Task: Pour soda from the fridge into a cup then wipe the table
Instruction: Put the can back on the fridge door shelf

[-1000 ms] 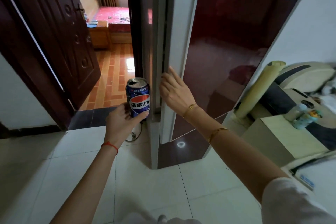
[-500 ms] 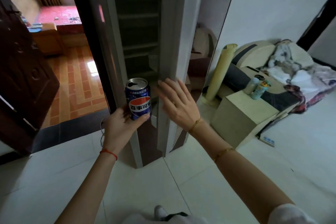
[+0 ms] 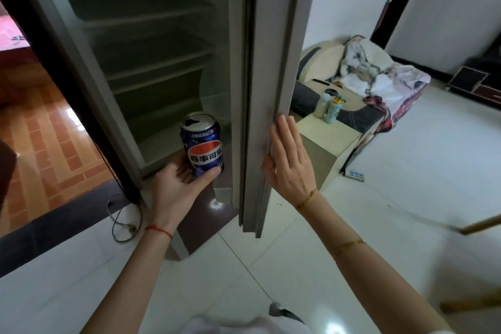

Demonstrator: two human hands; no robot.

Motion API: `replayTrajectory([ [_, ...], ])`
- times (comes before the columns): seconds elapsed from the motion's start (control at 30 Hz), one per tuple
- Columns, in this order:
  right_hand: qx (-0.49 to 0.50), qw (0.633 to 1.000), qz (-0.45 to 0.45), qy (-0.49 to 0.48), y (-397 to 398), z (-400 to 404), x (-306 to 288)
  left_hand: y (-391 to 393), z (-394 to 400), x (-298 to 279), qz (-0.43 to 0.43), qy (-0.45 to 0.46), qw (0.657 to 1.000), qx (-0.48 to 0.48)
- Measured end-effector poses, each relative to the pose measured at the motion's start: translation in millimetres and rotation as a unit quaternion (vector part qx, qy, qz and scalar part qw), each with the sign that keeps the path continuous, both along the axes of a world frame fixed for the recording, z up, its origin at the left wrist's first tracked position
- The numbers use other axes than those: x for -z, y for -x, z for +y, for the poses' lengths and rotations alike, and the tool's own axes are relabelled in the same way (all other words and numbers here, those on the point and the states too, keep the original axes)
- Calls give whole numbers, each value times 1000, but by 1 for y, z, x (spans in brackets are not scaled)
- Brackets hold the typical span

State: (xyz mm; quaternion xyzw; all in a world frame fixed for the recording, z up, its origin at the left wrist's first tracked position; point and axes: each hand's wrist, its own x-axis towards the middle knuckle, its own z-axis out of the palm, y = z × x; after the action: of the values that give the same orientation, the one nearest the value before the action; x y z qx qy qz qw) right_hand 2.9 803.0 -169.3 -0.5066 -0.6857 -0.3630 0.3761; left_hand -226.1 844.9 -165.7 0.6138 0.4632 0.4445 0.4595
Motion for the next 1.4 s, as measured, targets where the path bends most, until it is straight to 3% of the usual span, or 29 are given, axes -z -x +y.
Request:
replayTrajectory([
  [0.4,31,994,109,7,-115,-38,0,-102,-24,-8,-13,-6,998,55],
  [0.83,-18,958,277,70,-266,-37,-19,-241,-45,-22,-53,-44,997,16],
  [1.1,-39,937,331,100,-334,-16,-32,-305,-27,-43,-38,-76,996,17],
  [1.4,-76,850,503,140,-375,13,-50,-350,14,-87,52,-156,986,12],
])
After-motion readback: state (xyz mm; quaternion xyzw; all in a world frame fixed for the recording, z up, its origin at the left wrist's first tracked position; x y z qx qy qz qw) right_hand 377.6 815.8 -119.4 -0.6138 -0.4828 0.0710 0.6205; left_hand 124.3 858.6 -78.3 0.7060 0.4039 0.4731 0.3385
